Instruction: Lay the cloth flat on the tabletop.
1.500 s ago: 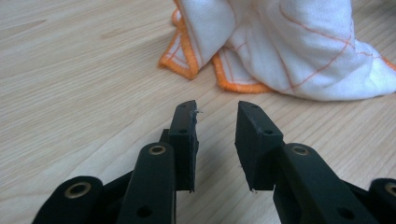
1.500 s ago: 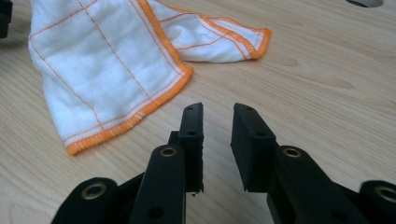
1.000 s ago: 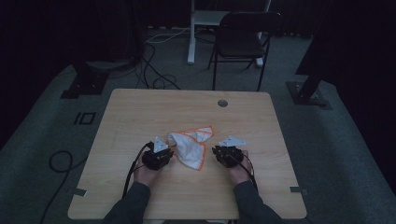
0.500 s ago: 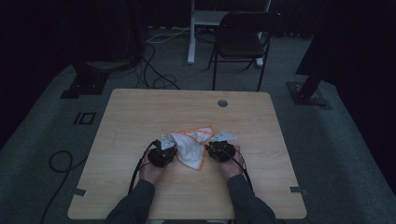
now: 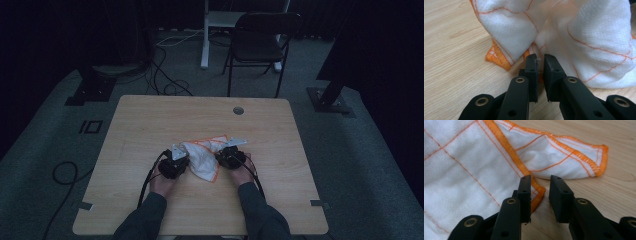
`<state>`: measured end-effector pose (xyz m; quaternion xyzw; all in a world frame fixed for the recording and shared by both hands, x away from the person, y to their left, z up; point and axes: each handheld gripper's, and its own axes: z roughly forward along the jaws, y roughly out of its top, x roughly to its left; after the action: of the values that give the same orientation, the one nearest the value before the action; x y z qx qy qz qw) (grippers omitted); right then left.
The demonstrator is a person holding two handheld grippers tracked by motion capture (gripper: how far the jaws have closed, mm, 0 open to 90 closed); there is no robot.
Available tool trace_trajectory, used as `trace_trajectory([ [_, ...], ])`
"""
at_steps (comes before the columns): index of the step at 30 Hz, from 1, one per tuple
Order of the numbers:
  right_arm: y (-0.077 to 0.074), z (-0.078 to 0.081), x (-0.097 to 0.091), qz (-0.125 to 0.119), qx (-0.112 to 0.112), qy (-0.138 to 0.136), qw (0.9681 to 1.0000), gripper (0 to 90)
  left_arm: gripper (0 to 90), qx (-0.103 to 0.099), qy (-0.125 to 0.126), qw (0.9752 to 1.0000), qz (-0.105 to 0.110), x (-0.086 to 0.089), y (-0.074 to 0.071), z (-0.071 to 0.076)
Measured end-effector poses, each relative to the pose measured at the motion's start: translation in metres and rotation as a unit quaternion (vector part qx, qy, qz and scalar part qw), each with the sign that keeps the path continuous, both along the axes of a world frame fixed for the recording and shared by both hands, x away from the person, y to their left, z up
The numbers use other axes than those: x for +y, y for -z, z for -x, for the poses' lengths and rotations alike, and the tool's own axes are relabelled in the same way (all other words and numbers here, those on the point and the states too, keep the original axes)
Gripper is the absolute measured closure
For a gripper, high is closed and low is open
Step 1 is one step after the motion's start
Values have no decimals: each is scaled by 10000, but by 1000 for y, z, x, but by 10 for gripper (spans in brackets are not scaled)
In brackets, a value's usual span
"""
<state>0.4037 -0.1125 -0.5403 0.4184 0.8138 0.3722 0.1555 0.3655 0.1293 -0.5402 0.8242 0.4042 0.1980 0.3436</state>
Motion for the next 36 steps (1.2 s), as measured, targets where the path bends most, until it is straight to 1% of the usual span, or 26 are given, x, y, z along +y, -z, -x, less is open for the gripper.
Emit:
trace_trajectory([
  [1,2,-1,1,9,18,-23,10000,734,835,-8,-1,10000,-2,0,0,0],
  [2,2,-1,0,-43,58,-18,10000,763,839,-10,-6,10000,8,0,0,0],
  [3,2,-2,0,-92,110,-23,9999,796,845,-25,-11,10000,6,0,1,0],
  [4,2,-2,0,-89,119,-30,9999,837,853,-38,-16,10000,12,0,1,1],
  [5,2,-2,0,-73,115,-44,9999,868,858,-47,-14,10000,10,0,1,1],
  [7,1,0,2,42,55,-36,10000,885,867,-37,-23,10000,13,0,1,1],
  [8,0,1,2,104,31,-26,9999,888,869,-33,-26,10000,3,1,1,2],
  [11,0,3,0,180,17,46,9998,889,874,-17,-65,10000,48,5,1,2],
  [15,-1,6,-8,235,18,130,9996,890,878,-12,-147,9999,88,11,1,4],
  [19,-1,11,-16,259,28,195,9995,891,879,-1,-216,9997,72,18,1,6],
  [21,-2,14,-20,334,-6,227,9992,892,880,5,-262,9996,79,22,1,8],
  [24,-2,20,-27,373,-18,293,9989,893,881,20,-333,9994,63,30,0,10],
  [28,-2,28,-39,366,-13,395,9985,894,883,62,-469,9989,44,42,0,16],
  [29,-2,30,-42,380,-17,414,9984,894,884,79,-496,9987,72,45,0,18],
  [31,-2,35,-48,369,-10,416,9984,894,884,76,-518,9986,72,49,0,21],
  [36,-2,46,-56,364,-11,369,9987,894,885,119,-545,9984,46,51,-1,29],
])
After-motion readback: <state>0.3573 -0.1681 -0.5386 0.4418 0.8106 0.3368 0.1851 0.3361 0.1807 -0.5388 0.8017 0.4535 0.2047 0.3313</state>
